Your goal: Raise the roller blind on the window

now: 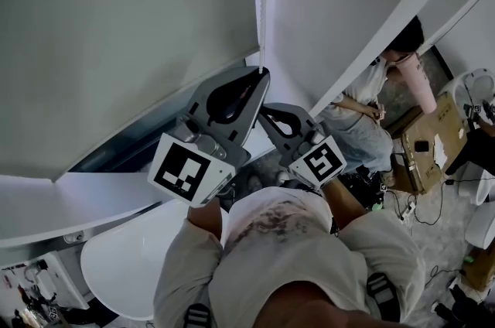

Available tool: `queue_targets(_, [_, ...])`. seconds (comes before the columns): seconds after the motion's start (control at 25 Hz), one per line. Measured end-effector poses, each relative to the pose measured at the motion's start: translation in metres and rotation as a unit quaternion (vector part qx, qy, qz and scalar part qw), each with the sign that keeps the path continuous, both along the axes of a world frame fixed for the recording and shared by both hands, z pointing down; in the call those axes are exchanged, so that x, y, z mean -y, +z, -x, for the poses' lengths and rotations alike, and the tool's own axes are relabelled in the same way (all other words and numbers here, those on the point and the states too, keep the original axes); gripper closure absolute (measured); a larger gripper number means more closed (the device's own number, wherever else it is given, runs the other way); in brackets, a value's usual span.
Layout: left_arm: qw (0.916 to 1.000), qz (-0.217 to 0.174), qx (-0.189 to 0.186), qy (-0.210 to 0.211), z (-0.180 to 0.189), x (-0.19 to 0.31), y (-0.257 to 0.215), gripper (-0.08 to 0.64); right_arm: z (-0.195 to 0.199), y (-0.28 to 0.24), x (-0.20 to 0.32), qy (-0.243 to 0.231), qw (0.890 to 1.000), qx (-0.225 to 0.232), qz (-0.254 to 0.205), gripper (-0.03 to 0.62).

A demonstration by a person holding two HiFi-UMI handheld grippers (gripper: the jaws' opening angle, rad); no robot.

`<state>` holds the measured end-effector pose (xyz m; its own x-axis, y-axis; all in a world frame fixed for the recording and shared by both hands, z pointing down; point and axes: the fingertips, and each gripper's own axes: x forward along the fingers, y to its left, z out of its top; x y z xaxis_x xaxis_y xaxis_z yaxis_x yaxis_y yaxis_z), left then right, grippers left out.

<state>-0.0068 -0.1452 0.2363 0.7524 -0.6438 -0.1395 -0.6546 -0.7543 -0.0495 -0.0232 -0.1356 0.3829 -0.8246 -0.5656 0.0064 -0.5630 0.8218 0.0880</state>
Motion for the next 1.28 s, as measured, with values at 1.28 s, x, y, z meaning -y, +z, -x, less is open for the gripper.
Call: queue_targets(1.28, [0.9962,0.084,0.024,0.000,-0.002,0.002,0.139,0.555,0.000,0.141,-0.017,0.002,0.990,-0.061,0.129,0.529])
